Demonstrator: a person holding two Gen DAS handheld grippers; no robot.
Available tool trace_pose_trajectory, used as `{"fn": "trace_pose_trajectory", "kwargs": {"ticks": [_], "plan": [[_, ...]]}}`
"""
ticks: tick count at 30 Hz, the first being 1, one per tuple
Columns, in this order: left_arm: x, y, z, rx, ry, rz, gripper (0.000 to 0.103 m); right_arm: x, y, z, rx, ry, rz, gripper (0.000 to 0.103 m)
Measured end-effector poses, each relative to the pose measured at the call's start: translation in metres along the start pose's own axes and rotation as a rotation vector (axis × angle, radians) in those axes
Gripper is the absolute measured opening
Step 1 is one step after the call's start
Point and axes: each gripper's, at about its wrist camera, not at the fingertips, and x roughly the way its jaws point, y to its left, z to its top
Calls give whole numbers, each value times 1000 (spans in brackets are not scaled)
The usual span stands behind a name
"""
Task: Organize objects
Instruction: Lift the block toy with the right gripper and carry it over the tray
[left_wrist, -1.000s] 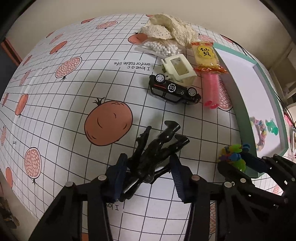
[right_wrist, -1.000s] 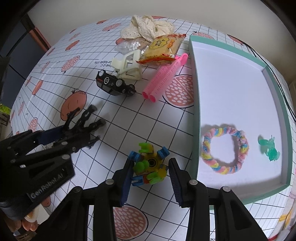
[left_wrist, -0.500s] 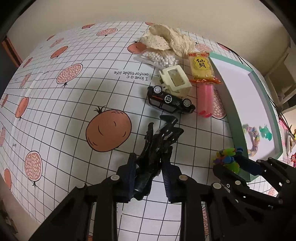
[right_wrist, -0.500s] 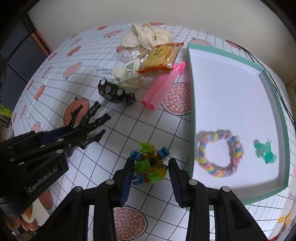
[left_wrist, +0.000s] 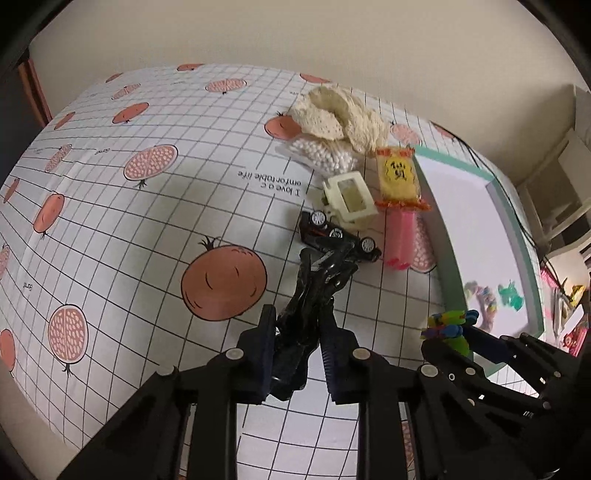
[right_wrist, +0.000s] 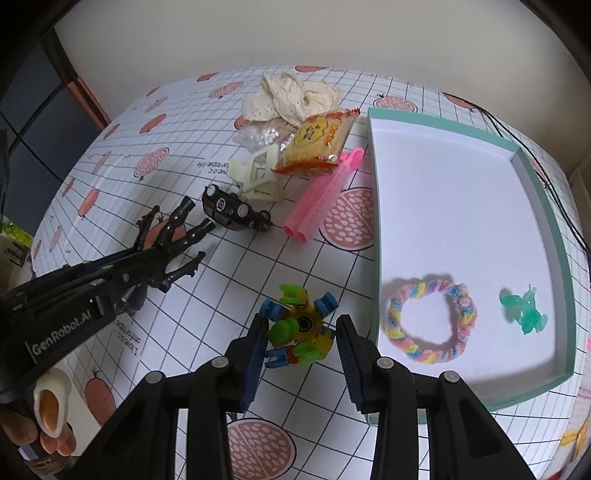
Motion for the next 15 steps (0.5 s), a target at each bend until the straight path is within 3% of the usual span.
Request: {"fn": "trace_pose_trajectory", "kwargs": {"ticks": [9,15], "plan": [[-7,2,1,-30,-33,-17,24,-5,0,-1,-8,-16,5,40],[-17,0,4,-43,-97,-28,24,-28,-14,1,27,-124,14,40]]}}
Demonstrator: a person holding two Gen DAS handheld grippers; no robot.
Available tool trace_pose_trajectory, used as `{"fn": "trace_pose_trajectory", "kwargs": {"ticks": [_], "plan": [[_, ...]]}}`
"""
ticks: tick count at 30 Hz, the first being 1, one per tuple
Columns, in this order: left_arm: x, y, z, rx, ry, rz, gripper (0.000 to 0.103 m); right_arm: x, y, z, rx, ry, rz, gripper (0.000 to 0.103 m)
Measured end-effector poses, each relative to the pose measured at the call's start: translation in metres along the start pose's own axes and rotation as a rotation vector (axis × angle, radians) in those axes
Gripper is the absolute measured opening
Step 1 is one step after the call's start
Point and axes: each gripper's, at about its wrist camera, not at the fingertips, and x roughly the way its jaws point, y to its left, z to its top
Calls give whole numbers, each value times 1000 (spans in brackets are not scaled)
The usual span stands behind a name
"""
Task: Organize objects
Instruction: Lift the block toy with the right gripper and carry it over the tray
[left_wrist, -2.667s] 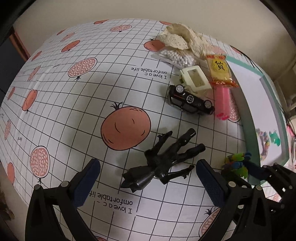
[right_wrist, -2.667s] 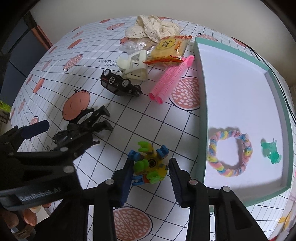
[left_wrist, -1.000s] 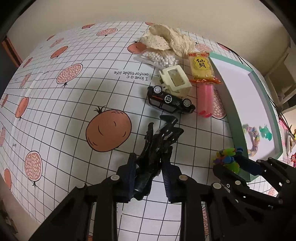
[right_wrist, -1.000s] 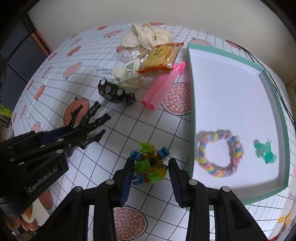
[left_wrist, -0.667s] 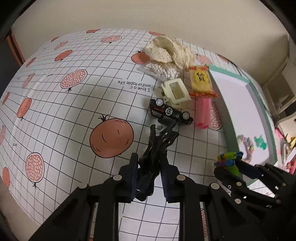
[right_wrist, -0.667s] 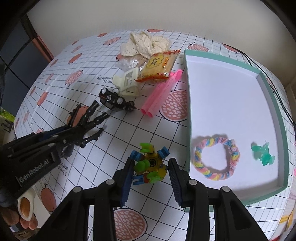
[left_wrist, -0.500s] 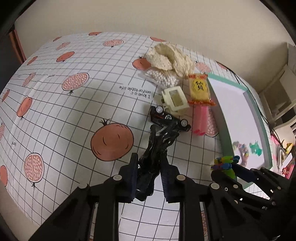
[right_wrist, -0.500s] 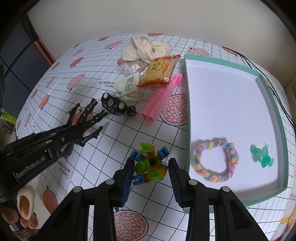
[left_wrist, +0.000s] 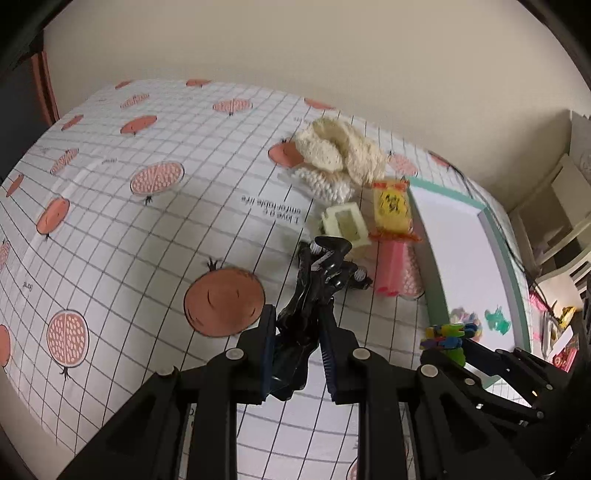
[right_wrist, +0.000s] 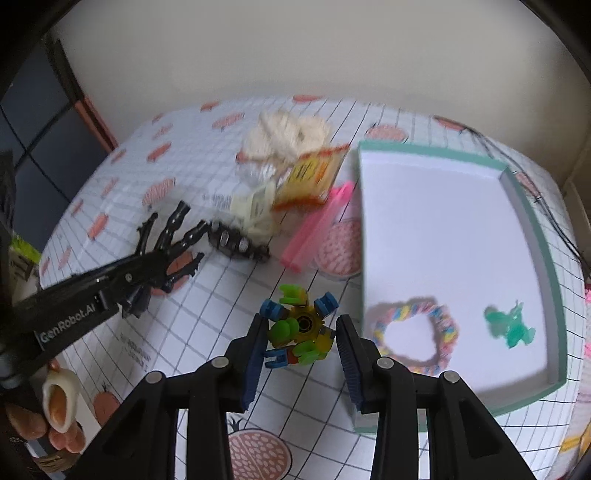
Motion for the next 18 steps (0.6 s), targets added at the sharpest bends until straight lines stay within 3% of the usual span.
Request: {"fn": "trace_pose_trajectory", "kwargs": {"ticks": [6,11,18], "plan": [[-15,-13,4,6,-92,-55,24,-25,-33,1,79,-89,-31,40],[-19,-37,3,38,-122,-115,24,-31,-71,-5,160,-80,-85,40],[-13,-93,-8,157,-103,-176,24,-39,-124,-22,282,-50,-169,40]]}}
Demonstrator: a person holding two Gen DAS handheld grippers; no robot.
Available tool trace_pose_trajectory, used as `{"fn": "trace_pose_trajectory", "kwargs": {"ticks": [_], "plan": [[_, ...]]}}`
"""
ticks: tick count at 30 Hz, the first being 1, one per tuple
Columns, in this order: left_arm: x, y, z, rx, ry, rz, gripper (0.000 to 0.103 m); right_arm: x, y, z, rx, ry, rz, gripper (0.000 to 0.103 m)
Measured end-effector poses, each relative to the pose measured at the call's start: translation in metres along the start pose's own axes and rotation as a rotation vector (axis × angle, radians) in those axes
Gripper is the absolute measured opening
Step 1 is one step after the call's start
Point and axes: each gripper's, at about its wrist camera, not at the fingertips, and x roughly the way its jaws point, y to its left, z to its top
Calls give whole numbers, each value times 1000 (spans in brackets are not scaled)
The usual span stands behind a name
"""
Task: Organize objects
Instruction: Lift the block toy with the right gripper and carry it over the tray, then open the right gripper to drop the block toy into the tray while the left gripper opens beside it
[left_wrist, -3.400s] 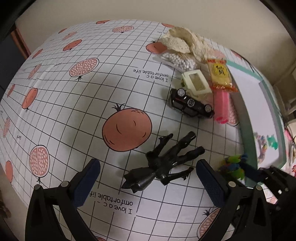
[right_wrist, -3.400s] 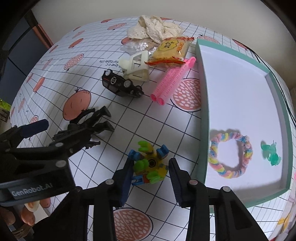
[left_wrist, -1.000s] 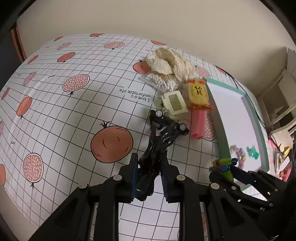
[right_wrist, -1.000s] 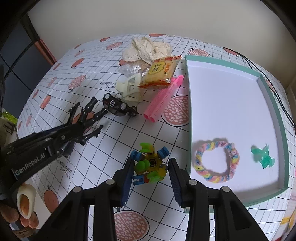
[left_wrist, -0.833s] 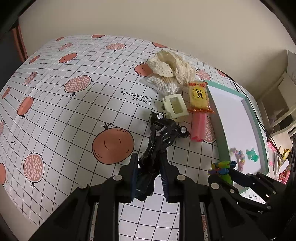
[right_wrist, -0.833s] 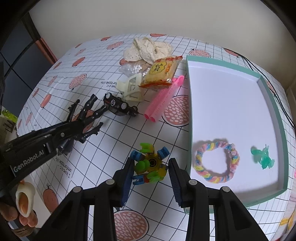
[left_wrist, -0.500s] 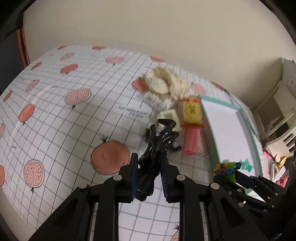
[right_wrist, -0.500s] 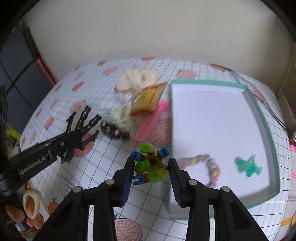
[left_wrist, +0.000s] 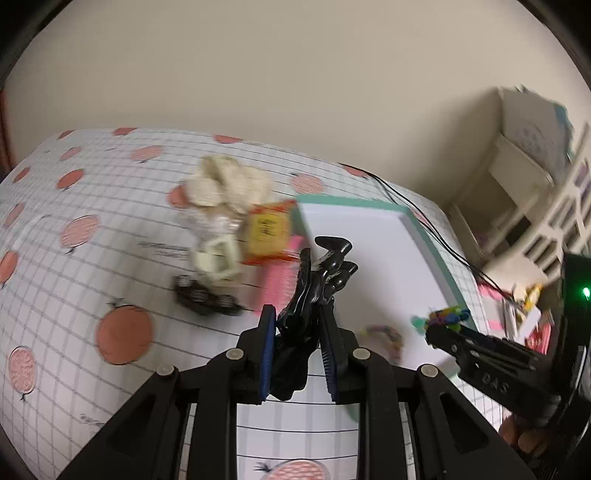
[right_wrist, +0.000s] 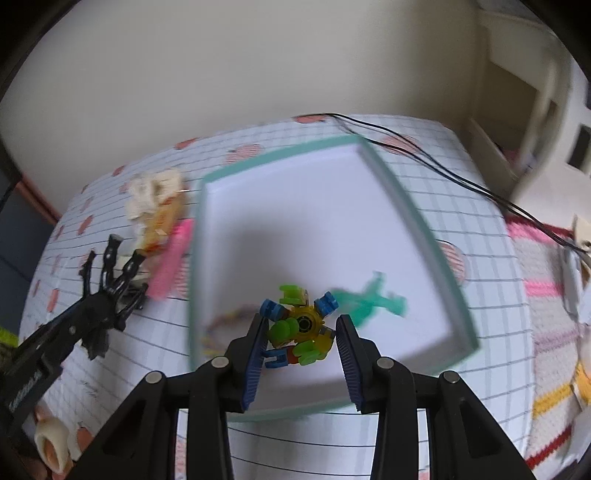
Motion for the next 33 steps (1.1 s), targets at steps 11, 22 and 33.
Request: {"fn": "trace_pose_trajectory", "kwargs": {"ticks": [11,22,33], "plan": [[36,-64,-18,95,118,-99,24,8,-50,-7,101,66,-76,40],[59,-86,-34,153,223,-102,24,17,-35,-12,43,107,-74,41],[55,-83,-32,156,209,-103,25,15,-29,-11,28,90,-57,48]]}}
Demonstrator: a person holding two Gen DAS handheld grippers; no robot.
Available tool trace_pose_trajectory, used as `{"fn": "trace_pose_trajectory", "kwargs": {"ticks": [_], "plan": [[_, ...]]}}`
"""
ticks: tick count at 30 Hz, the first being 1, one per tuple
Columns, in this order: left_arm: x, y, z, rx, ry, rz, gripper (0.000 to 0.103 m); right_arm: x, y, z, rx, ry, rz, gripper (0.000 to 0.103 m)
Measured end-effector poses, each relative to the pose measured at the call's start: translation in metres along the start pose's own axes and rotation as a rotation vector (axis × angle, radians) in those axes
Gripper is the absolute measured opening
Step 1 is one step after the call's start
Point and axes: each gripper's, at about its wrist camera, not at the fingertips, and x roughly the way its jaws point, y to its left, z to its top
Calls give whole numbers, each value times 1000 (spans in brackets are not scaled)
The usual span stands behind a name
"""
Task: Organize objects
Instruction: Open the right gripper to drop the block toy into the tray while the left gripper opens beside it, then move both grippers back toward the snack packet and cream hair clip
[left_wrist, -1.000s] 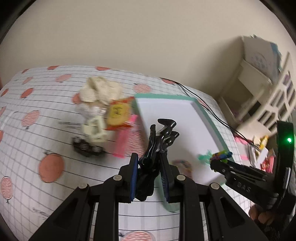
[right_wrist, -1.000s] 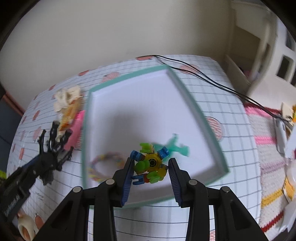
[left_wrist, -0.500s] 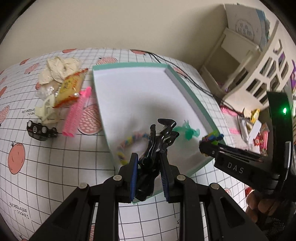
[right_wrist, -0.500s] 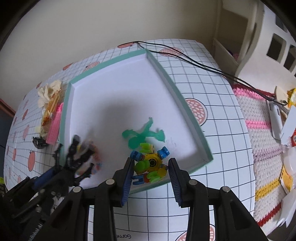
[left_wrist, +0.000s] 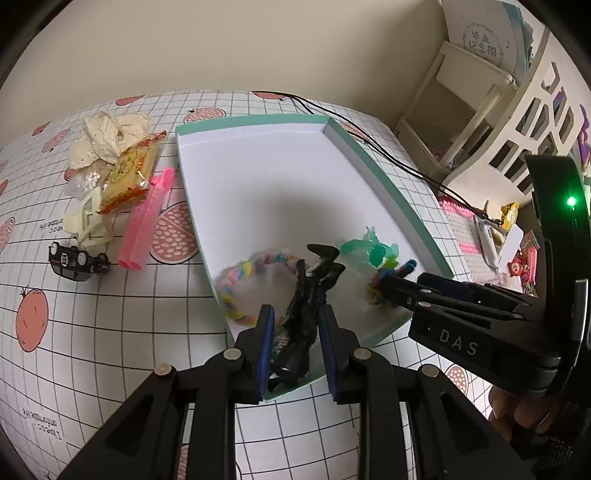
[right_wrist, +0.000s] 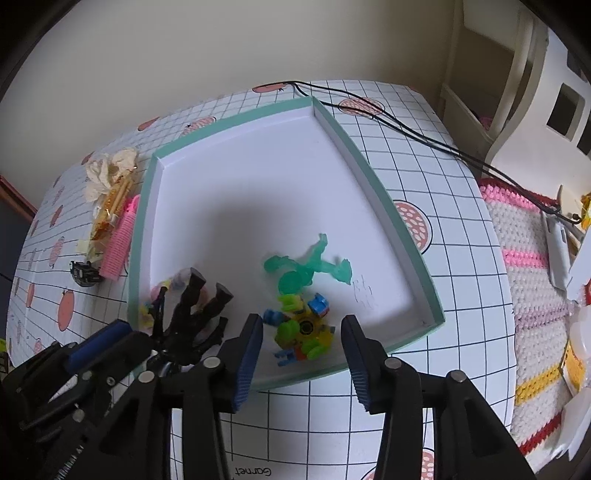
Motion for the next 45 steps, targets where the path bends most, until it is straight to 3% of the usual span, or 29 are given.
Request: {"fn": "trace_pose_trajectory", "kwargs": {"ticks": [9,11,14,16,18,22,27,31,45], "plan": [[-12,16,2,-59,-53,46,26,-3,2,2,-2,-15,4,48],[-13,21,3,-77,-59,63,34,-4,4,2,-6,-22,9,50],[-15,28,3,-96,-70,114,47,-4,6,2,-14,-34,15,66],[-15,35,2,-121,-69,134,59,-6,7,2,-19,-44,15,68],[-16,41,2,-140,-71,153,66,-6,9,2,-19,-46,23,76],[-17,51,1,-168,-72,185,82,-5,12,2,-24,-48,27,83],[-20,60,0,-204,-101,207,96,-5,16,1,-39,-58,27,99],[-20,64,0,-215,-104,220,103,-4,16,0,-43,-60,24,102],[-21,73,-1,-258,-112,241,103,-3,20,0,-50,-60,26,103]]}}
